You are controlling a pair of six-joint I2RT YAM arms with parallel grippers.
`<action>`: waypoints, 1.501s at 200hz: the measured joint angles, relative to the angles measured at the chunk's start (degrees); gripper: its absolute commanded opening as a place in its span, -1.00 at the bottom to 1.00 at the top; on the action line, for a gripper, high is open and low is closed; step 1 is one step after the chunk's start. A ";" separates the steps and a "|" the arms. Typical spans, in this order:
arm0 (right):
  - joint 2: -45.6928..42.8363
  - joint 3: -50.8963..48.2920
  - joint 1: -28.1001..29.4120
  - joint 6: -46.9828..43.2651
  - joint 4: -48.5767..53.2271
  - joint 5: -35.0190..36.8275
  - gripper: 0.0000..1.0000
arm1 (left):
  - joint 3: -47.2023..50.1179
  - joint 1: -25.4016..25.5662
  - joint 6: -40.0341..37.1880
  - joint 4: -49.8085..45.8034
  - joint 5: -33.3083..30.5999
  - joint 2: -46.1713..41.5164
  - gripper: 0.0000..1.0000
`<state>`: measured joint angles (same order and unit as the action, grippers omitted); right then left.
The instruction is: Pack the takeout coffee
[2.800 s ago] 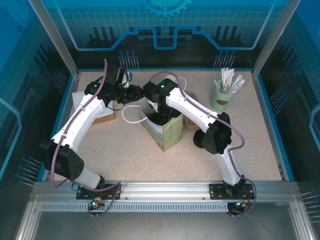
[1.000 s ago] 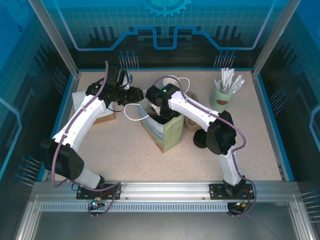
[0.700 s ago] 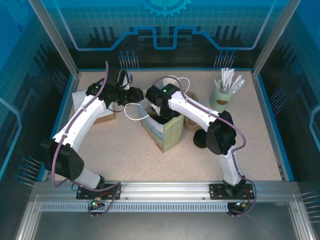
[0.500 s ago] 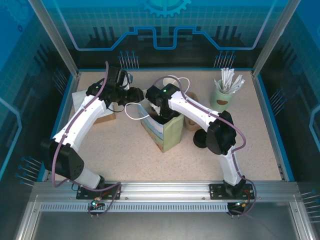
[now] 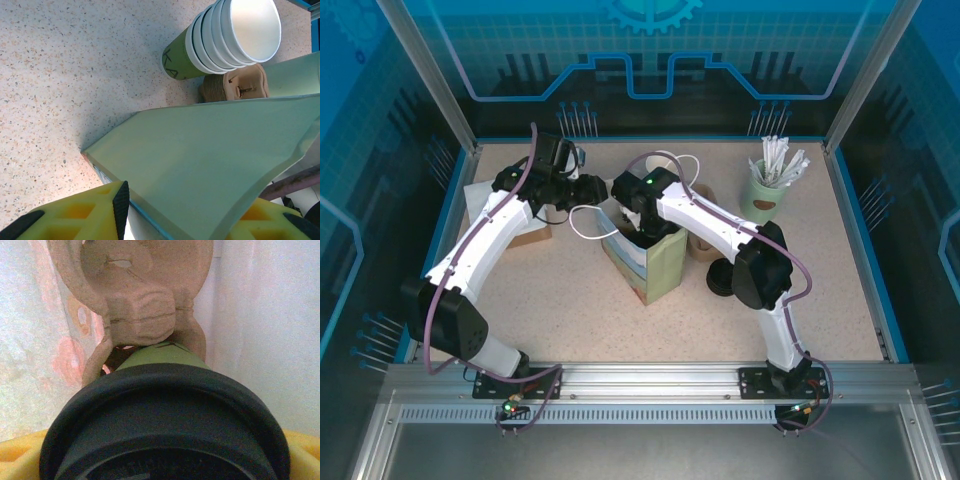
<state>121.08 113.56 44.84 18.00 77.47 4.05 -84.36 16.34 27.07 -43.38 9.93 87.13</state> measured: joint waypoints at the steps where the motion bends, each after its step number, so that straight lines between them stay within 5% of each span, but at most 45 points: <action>1: 0.00 0.00 0.00 0.00 0.00 0.00 0.76 | 0.00 0.00 0.00 0.02 0.00 0.00 -0.15; 61: 0.00 0.37 0.00 -0.02 0.42 -0.07 0.76 | 0.94 -0.07 0.48 0.55 -0.07 -0.28 -0.31; 300: -1.42 5.51 0.63 -0.07 5.64 -2.19 0.76 | 1.88 -0.11 1.33 1.29 -0.20 -0.55 -0.31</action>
<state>119.66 119.07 45.47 17.93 83.11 1.87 -82.48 16.23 28.40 -42.09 9.74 86.59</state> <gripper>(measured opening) 0.884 0.343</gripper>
